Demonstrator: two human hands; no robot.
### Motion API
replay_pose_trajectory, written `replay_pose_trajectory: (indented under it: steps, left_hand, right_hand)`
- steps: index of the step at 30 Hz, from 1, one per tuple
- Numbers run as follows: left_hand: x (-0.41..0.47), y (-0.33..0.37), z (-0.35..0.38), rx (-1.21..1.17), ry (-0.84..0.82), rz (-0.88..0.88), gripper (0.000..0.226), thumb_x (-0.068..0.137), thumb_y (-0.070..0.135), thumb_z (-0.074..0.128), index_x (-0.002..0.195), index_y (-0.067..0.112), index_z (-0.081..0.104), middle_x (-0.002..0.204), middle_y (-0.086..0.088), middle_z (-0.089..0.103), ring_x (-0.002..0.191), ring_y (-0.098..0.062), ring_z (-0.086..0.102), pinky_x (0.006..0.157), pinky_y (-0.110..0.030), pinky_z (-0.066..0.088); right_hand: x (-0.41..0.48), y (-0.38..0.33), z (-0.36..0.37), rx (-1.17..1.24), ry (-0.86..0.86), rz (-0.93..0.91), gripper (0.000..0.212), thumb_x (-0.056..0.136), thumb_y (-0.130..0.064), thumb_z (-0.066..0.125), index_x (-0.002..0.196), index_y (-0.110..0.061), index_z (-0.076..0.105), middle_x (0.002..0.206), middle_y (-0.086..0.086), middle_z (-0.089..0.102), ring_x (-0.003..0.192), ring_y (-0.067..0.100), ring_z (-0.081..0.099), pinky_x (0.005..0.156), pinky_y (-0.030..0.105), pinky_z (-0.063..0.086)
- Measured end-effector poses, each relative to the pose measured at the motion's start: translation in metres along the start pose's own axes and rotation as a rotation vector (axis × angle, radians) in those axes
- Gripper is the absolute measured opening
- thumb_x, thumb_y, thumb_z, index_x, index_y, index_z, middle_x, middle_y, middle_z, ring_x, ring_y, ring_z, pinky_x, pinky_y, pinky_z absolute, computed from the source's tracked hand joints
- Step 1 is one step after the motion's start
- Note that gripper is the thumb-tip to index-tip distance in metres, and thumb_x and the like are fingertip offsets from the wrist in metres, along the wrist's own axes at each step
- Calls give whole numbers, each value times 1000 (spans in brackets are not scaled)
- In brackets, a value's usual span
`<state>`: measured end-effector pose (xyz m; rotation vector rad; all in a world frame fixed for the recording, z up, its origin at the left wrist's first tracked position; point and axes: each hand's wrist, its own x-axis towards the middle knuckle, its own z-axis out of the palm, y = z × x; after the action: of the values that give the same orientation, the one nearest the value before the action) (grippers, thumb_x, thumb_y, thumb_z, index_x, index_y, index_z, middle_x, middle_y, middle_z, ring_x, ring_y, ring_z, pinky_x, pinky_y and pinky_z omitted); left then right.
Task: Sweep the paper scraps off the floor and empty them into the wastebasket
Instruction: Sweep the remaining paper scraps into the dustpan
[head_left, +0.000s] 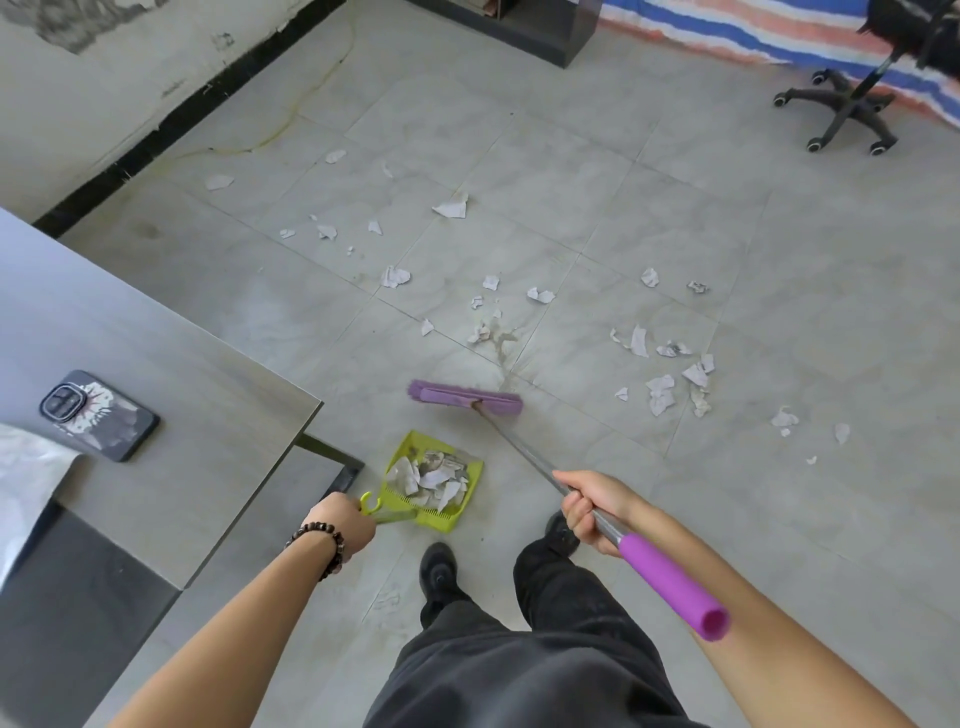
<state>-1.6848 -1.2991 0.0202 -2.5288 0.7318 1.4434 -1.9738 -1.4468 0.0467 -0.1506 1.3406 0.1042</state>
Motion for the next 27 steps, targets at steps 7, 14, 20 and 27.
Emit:
replay_pose_trajectory:
  steps: [7, 14, 20, 27]
  left_hand:
    - [-7, 22, 5, -78, 45, 20, 28, 83, 6, 45, 103, 9, 64, 62, -5, 48, 49, -22, 44, 45, -18, 35]
    - [3, 79, 1, -95, 57, 11, 32, 80, 8, 48, 104, 18, 66, 62, -4, 51, 49, -25, 47, 42, -19, 39]
    - [33, 131, -9, -133, 55, -35, 26, 77, 7, 50, 93, 14, 68, 60, -5, 48, 48, -25, 43, 45, -21, 39]
    - [65, 166, -27, -180, 90, -95, 19, 80, 2, 50, 91, 2, 65, 56, -6, 44, 43, -23, 39, 39, -20, 36]
  right_hand:
    - [9, -23, -9, -107, 138, -215, 35, 89, 0, 49, 60, -17, 39, 40, -7, 35, 28, 3, 32, 30, 12, 28]
    - [35, -96, -19, -227, 206, -468, 17, 83, -1, 51, 71, -12, 47, 43, -3, 42, 32, 9, 36, 35, 16, 31]
    - [77, -223, -9, -300, 230, -609, 29, 93, -15, 52, 65, -11, 48, 44, 3, 42, 37, 14, 38, 42, 25, 33]
    - [161, -316, 6, -453, 270, -598, 45, 98, -27, 45, 57, -9, 48, 50, 9, 43, 42, 19, 40, 50, 29, 37]
